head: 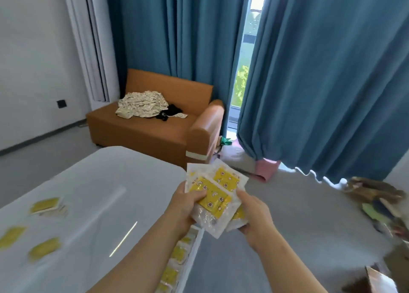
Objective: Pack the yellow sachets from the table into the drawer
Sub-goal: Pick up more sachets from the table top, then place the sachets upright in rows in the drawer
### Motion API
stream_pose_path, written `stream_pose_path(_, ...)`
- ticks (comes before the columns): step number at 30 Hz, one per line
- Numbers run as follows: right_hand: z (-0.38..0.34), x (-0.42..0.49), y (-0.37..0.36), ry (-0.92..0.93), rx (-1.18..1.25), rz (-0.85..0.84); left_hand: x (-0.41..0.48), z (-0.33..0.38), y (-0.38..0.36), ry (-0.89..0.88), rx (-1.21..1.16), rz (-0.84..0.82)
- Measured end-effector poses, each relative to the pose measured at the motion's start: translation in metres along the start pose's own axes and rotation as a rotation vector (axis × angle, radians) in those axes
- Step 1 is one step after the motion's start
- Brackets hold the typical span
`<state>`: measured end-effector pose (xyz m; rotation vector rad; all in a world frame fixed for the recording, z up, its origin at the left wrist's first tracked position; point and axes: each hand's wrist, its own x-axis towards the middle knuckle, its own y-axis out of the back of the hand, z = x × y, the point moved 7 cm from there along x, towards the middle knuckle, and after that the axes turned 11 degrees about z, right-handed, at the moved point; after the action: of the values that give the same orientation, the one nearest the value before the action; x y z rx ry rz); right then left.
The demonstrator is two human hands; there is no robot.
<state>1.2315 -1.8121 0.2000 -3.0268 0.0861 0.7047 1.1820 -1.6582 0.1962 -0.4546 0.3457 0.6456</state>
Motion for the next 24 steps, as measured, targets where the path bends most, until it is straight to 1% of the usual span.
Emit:
stream_pose_path(3,-0.001,0.039,-0.004,-0.005,-0.050,-0.088,0.015,-0.018,-0.008,0.021,-0.001,0.087)
stream_pose_path(5,0.001,0.060,-0.016,0.004,-0.057,-0.138,0.023,-0.029,-0.005,0.009,-0.006,0.185)
stream_pose_path(9,0.016,0.084,-0.054,-0.006,-0.114,-0.247,0.039,-0.036,0.031,-0.035,-0.091,0.482)
stream_pose_path(14,0.030,0.111,-0.112,0.022,-0.242,-0.345,0.073,-0.024,0.083,-0.105,-0.178,0.717)
stream_pose_path(16,0.031,0.122,-0.135,0.025,-0.275,-0.375,0.092,-0.021,0.096,-0.052,-0.204,0.732)
stream_pose_path(18,0.034,0.135,-0.155,0.004,-0.307,-0.390,0.115,-0.021,0.100,0.039,-0.183,0.670)
stream_pose_path(20,0.034,0.150,-0.173,0.018,-0.335,-0.406,0.136,-0.022,0.105,0.085,-0.127,0.630)
stream_pose_path(24,0.043,0.180,-0.202,0.029,-0.408,-0.463,0.159,-0.033,0.126,0.122,-0.097,0.740)
